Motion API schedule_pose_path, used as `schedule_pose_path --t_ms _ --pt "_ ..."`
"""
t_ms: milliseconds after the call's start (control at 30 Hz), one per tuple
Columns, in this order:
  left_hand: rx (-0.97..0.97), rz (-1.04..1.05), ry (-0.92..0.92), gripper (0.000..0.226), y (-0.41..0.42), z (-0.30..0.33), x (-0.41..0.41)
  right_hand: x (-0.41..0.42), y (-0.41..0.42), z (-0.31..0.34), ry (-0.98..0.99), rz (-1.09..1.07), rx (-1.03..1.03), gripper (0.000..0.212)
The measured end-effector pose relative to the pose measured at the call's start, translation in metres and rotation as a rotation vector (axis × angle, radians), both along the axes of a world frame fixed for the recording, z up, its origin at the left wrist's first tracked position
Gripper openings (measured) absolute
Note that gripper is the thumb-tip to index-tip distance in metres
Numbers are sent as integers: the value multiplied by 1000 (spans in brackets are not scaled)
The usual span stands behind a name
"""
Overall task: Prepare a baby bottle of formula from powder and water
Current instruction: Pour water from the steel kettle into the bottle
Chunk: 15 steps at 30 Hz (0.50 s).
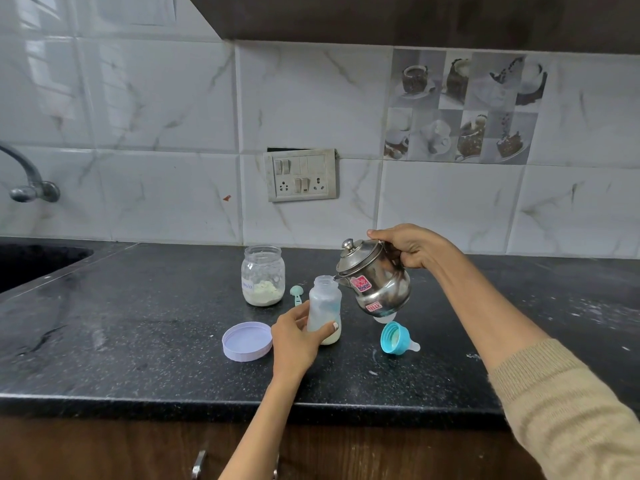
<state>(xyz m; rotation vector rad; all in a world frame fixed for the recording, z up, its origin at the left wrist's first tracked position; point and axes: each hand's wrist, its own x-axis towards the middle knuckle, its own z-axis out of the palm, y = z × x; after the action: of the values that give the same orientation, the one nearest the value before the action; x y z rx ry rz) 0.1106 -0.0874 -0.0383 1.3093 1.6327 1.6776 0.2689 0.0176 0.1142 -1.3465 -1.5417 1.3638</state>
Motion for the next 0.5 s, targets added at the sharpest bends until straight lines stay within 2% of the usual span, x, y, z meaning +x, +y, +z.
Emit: schedule_pose_path --t_ms 233,500 --pt "11 -5 -1 62 0 0 0 0 9 -2 -1 9 14 22" --pt "5 -10 -4 64 0 -1 0 -1 13 -3 0 7 1 19"
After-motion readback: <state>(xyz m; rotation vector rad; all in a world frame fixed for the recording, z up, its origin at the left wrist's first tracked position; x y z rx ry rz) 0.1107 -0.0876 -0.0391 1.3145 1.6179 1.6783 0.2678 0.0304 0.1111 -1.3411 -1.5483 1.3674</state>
